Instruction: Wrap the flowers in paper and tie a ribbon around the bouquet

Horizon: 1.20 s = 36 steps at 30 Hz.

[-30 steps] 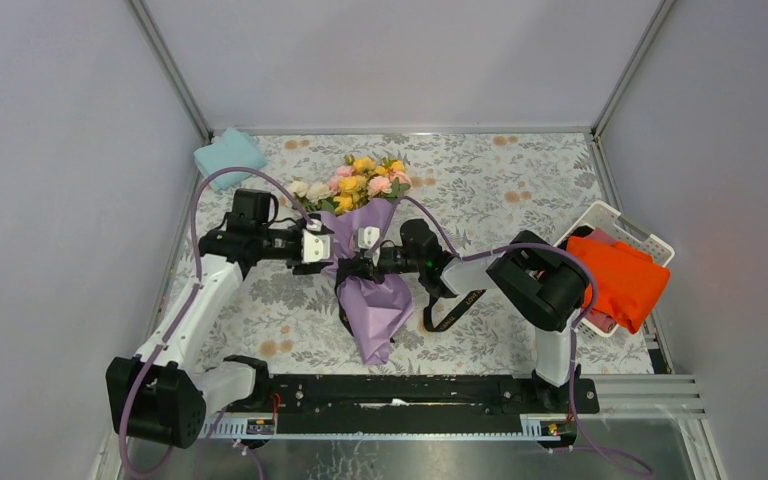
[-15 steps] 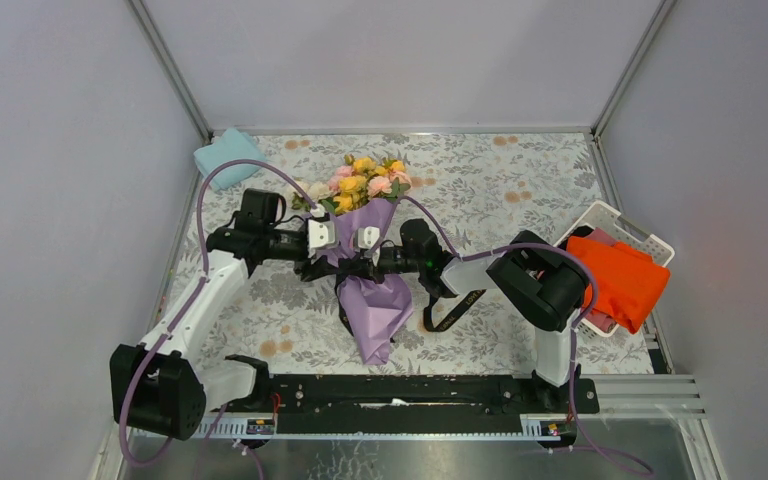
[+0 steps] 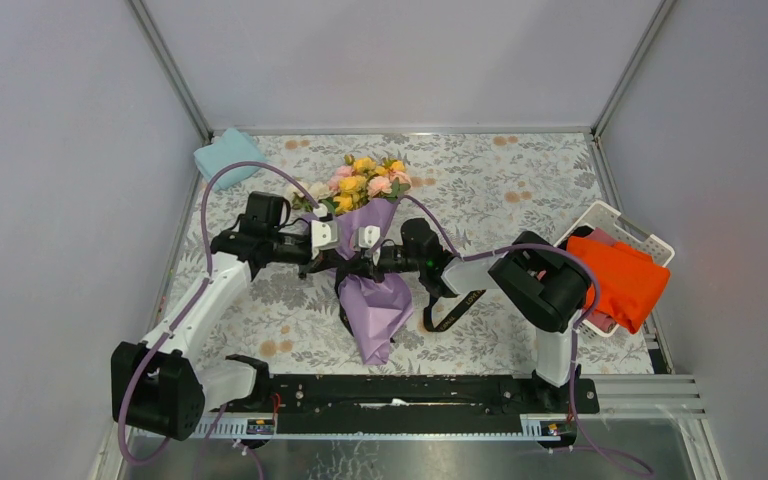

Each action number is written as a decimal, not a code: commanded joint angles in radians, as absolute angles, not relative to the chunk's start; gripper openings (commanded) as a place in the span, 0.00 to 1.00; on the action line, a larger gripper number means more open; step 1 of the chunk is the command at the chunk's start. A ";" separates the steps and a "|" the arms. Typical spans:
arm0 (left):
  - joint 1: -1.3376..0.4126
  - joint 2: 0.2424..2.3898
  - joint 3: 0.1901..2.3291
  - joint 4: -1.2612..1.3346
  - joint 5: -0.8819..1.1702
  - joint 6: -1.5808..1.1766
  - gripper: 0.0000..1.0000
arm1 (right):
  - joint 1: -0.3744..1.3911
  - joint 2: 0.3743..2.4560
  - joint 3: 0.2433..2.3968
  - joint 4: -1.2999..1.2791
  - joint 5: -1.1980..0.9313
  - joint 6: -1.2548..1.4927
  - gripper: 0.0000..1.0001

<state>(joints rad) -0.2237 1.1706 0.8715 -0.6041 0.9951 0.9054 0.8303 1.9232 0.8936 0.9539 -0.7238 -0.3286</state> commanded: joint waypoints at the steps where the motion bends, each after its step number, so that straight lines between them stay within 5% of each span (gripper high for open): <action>1: -0.229 1.161 0.861 -0.563 1.024 0.905 0.00 | 0.840 1.862 0.894 0.998 -0.708 -0.318 0.11; 3: -0.226 1.155 0.859 -0.561 1.014 0.905 0.00 | 0.839 1.812 0.868 0.986 -0.652 -0.278 0.41; 6: -0.215 1.139 0.835 -0.510 0.966 0.877 0.00 | 0.839 1.617 0.796 0.813 -0.469 -0.215 0.60; 14: -0.206 1.102 0.776 -0.389 0.970 0.834 0.00 | 0.839 1.201 0.845 -0.399 0.188 0.279 0.62; 19: -0.207 1.078 0.749 -0.303 0.967 0.781 0.00 | 0.902 1.236 0.757 -0.417 0.082 0.544 0.83; 23: -0.209 1.064 0.738 -0.296 0.968 0.774 0.00 | 0.928 1.341 0.735 -0.340 0.041 0.548 0.83; 29: -0.216 1.067 0.737 -0.299 0.968 0.778 0.00 | 0.928 1.458 0.712 -0.284 0.013 0.583 0.71; 36: -0.216 1.077 0.741 -0.301 0.967 0.794 0.00 | 0.927 1.372 0.731 -0.419 0.154 0.548 0.70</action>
